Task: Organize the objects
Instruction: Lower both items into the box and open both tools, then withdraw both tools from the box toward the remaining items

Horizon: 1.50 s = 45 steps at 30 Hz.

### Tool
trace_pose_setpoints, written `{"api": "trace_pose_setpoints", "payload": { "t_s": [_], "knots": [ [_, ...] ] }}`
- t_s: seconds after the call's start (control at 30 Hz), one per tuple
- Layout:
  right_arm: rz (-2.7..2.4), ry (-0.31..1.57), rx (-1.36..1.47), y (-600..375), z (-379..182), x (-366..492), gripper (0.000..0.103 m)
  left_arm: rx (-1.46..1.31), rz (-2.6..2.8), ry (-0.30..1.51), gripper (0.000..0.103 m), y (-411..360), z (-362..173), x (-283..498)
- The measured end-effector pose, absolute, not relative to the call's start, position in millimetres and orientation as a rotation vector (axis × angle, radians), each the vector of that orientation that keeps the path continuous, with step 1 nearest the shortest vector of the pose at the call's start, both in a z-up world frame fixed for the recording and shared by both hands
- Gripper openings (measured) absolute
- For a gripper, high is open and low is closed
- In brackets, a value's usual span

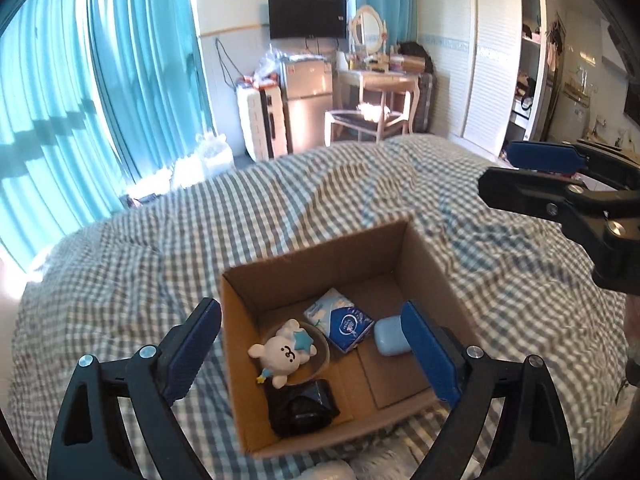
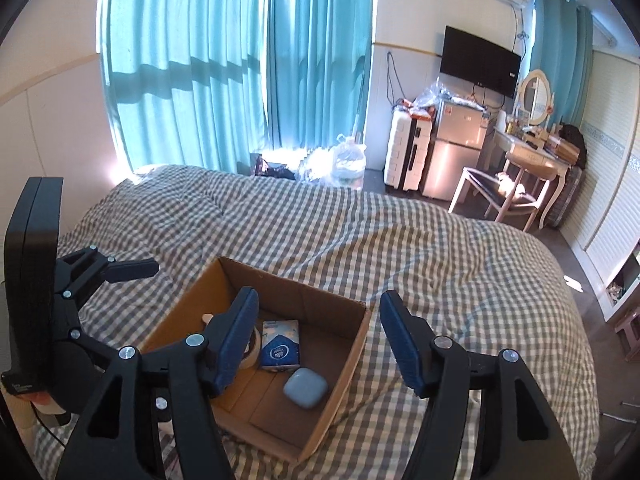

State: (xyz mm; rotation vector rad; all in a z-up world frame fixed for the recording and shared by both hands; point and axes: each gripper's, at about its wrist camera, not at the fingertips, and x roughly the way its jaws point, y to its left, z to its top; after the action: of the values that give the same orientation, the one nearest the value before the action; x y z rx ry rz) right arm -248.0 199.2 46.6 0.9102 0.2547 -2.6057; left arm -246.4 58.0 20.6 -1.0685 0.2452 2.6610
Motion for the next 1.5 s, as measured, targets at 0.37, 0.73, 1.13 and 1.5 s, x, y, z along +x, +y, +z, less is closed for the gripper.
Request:
{"api": "trace_pose_setpoints", "payload": {
  "t_s": [0.37,0.73,1.13,1.5],
  "knots": [
    [-2.656,0.264,0.8,207.8,98.4,-155.1,0.069,-0.938,2.877,0.167,0.103,29.1,77.8,-162.0],
    [-2.625,0.219,0.86,207.8,60.7,-81.4,0.079,-1.013,2.99,0.059,0.103,-5.8,54.0,-91.7],
    [-2.516,0.2,1.132,184.6,-59.2,-91.9,0.079,-1.286,2.986,-0.011,0.103,-31.5,-50.4,-90.2],
    [-2.406,0.192,1.28,152.6,-130.2,-124.9,0.079,-1.429,3.0,-0.012,0.103,-48.7,-95.3,-106.2]
  ]
}}
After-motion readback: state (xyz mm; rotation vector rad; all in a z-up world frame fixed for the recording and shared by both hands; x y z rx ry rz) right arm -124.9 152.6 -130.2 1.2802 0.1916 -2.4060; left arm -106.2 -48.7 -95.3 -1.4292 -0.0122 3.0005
